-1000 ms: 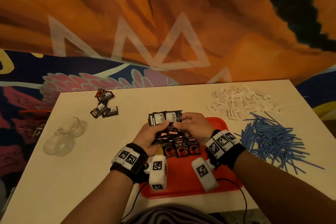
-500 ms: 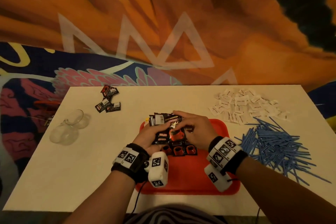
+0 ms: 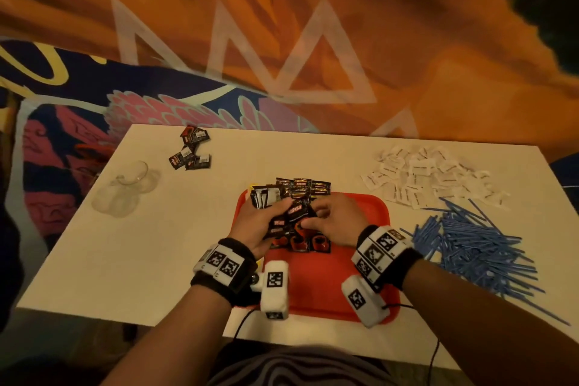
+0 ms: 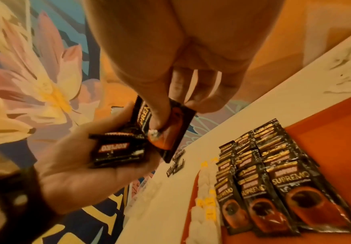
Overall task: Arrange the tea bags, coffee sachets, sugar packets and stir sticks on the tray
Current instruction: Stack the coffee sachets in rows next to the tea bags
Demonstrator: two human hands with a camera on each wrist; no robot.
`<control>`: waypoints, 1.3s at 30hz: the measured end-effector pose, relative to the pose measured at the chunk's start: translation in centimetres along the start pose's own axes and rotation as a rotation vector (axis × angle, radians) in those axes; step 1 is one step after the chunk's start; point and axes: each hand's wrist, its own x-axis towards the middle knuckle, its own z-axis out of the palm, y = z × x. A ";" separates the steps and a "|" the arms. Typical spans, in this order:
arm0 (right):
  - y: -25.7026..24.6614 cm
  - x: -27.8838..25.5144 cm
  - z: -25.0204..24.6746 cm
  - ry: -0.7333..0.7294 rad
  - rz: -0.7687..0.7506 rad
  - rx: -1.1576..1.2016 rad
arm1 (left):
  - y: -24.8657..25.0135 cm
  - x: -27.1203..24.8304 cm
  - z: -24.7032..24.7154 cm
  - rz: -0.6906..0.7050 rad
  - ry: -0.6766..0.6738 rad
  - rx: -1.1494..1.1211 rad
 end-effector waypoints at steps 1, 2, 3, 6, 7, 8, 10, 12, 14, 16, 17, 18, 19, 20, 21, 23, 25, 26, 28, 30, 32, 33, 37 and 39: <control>0.2 -0.1 0.0 -0.018 -0.008 -0.004 | -0.2 0.0 0.0 0.006 0.017 0.020; 0.5 -0.1 0.1 -0.038 -0.006 -0.002 | -0.4 0.0 -0.1 0.012 0.043 0.035; 0.8 -0.1 0.3 -0.056 -0.007 0.004 | -0.7 0.0 -0.1 0.022 0.067 0.056; 1.4 0.0 1.2 -0.099 -0.017 0.028 | -1.7 0.2 -0.3 0.038 0.116 0.123; 1.5 0.1 1.6 -0.099 -0.010 0.028 | -1.8 0.2 -0.4 0.039 0.127 0.130; 1.7 0.1 2.0 -0.094 0.002 0.028 | -2.0 0.2 -0.7 0.041 0.136 0.123; 2.1 0.4 2.6 -0.091 0.048 0.043 | -2.1 0.1 -1.6 0.040 0.130 0.088; 2.6 0.7 3.3 -0.079 0.079 0.048 | -2.1 -0.1 -3.1 0.027 0.116 0.041; 3.1 1.0 4.2 -0.043 0.111 0.039 | -1.9 -0.3 -4.9 -0.028 0.102 -0.018; 3.6 1.3 5.3 -0.006 0.178 0.016 | -1.8 -0.5 -6.7 -0.095 0.100 -0.093; 3.9 1.5 6.0 0.010 0.225 -0.001 | -1.7 -0.6 -7.6 -0.133 0.099 -0.117; 4.3 1.7 6.6 0.020 0.272 -0.022 | -1.5 -0.7 -8.6 -0.170 0.093 -0.136; 4.6 1.9 7.2 0.029 0.311 -0.033 | -1.4 -0.7 -9.4 -0.200 0.084 -0.154; 4.8 2.1 7.9 0.032 0.347 -0.042 | -1.4 -0.7 -10.4 -0.226 0.088 -0.159; 4.9 2.2 8.6 0.037 0.377 -0.066 | -1.3 -0.7 -11.1 -0.246 0.103 -0.148; 5.2 2.8 10.0 0.050 0.432 -0.093 | -1.3 -0.7 -12.6 -0.278 0.160 -0.130; 5.5 3.5 11.6 0.063 0.482 -0.063 | -1.3 -0.8 -13.9 -0.297 0.183 -0.129; 5.7 3.9 12.2 0.068 0.510 -0.045 | -1.2 -0.9 -14.4 -0.302 0.184 -0.127; 6.1 4.7 13.4 0.083 0.537 -0.028 | -1.2 -1.0 -15.5 -0.317 0.183 -0.121; 6.1 5.5 14.2 0.109 0.568 -0.021 | -1.0 -1.2 -16.5 -0.320 0.193 -0.119; 6.0 6.1 14.7 0.138 0.619 0.018 | -0.8 -1.4 -17.3 -0.309 0.195 -0.127; 6.1 6.4 14.9 0.157 0.644 0.043 | -0.7 -1.4 -17.6 -0.306 0.189 -0.130; 5.9 6.9 15.3 0.229 0.660 0.013 | -0.5 -1.6 -18.6 -0.316 0.190 -0.146; 5.9 7.0 15.4 0.249 0.648 -0.007 | -0.5 -1.7 -18.9 -0.322 0.189 -0.155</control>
